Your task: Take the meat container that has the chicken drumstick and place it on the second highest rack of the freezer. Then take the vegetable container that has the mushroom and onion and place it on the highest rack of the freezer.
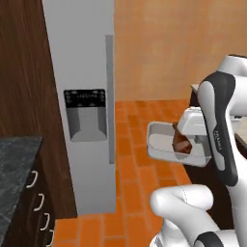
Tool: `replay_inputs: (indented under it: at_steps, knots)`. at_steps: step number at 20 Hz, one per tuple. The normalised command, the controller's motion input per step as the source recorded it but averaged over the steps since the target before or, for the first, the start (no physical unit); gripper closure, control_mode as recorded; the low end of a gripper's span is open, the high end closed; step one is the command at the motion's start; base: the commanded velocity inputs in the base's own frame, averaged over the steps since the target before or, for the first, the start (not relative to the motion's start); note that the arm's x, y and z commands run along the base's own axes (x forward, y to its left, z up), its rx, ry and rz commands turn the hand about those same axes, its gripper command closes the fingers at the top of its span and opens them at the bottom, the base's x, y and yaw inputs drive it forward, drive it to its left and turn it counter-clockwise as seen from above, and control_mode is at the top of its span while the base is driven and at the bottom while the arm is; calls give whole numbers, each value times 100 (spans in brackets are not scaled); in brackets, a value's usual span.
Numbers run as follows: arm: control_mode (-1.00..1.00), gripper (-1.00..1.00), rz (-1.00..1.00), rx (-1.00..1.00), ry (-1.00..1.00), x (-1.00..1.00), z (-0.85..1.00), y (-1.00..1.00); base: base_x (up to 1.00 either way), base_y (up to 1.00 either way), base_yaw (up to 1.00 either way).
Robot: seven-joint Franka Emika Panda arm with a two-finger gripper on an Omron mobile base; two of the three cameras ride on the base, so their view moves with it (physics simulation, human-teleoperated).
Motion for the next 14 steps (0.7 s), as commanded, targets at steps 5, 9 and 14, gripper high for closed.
replay_inputs:
  at_steps: [5, 9, 14]
  knots:
    - [100, 100, 0, 0, 0, 0, 0, 0, 92, -71, -27]
    - [100, 100, 0, 0, 0, 0, 0, 0, 100, -35, -13]
    - [100, 100, 0, 0, 0, 0, 0, 0, 100, -16, -8]
